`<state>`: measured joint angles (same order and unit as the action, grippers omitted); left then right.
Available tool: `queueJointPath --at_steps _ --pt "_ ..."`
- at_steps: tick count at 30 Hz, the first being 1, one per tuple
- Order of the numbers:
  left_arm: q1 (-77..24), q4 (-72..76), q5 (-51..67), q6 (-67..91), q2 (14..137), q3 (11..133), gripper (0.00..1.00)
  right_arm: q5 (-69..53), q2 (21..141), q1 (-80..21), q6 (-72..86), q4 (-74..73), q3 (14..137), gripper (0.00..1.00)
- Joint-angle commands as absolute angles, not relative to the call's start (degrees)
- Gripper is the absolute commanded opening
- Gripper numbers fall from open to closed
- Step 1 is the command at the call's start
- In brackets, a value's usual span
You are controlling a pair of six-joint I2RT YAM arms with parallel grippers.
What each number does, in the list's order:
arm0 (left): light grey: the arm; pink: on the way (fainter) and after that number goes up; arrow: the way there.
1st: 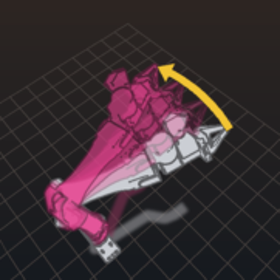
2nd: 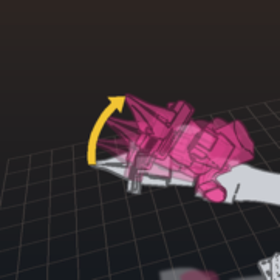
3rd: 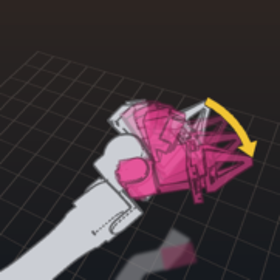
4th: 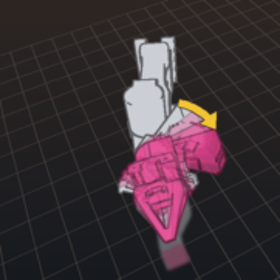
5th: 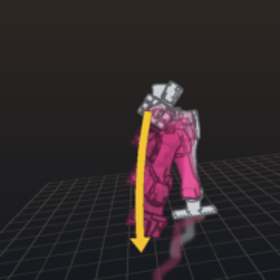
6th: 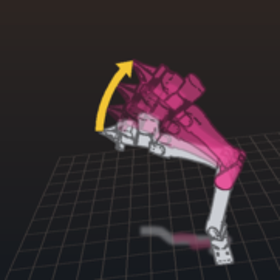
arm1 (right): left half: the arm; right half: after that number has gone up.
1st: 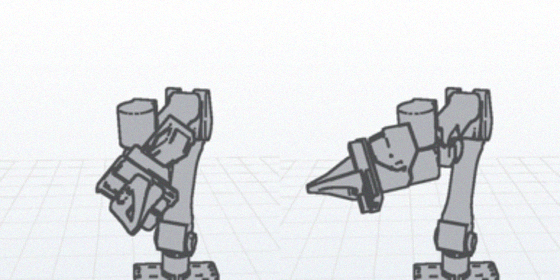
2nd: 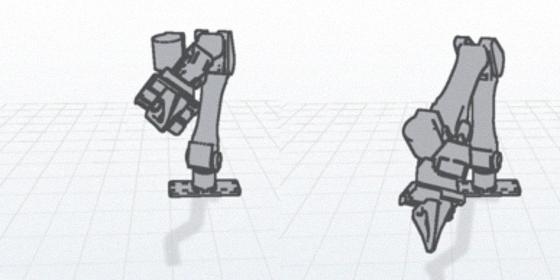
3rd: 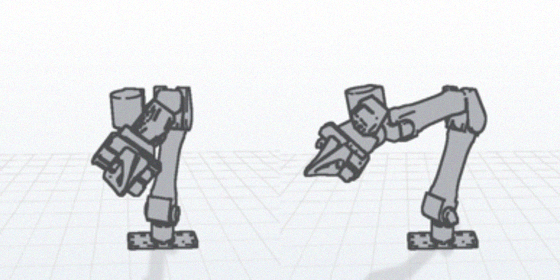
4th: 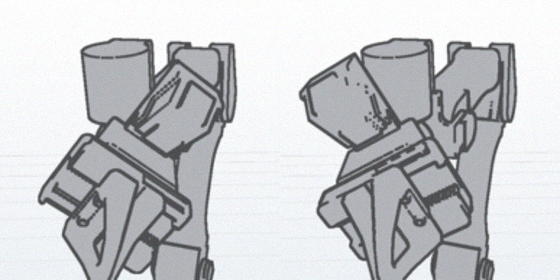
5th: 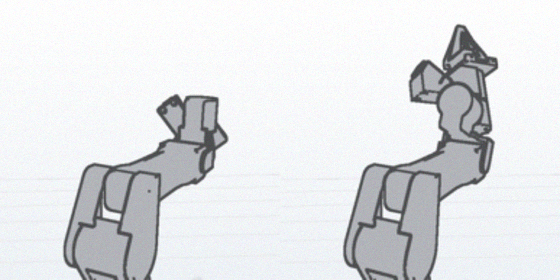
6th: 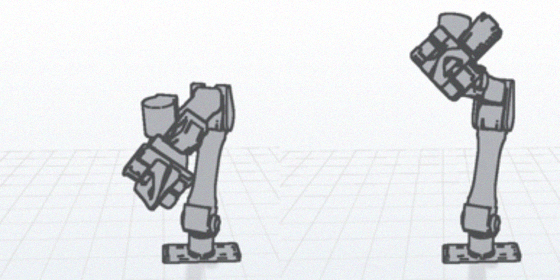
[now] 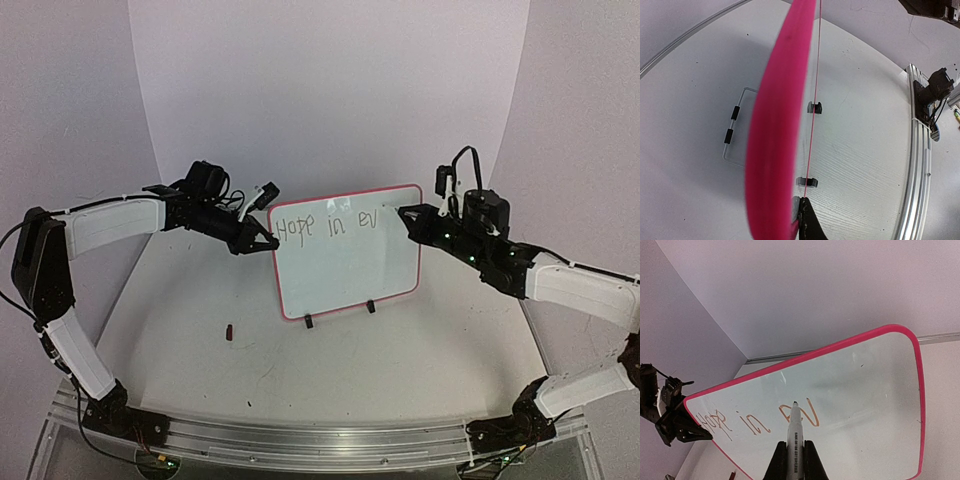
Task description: Write a sentence on the whiteboard
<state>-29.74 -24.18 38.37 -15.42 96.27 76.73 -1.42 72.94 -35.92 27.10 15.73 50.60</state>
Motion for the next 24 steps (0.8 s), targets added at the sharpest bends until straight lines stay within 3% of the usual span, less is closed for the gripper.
queueJointPath --at_steps 1,24 --pt "-30.2 -27.9 31.9 -19.1 96.4 76.5 0.0 -4.6 71.7 -35.1 26.0 14.8 48.6 0.0" --pt "-30.6 -28.2 31.6 -19.2 97.1 76.6 0.0 -0.7 77.6 -34.6 25.0 16.9 51.5 0.0"
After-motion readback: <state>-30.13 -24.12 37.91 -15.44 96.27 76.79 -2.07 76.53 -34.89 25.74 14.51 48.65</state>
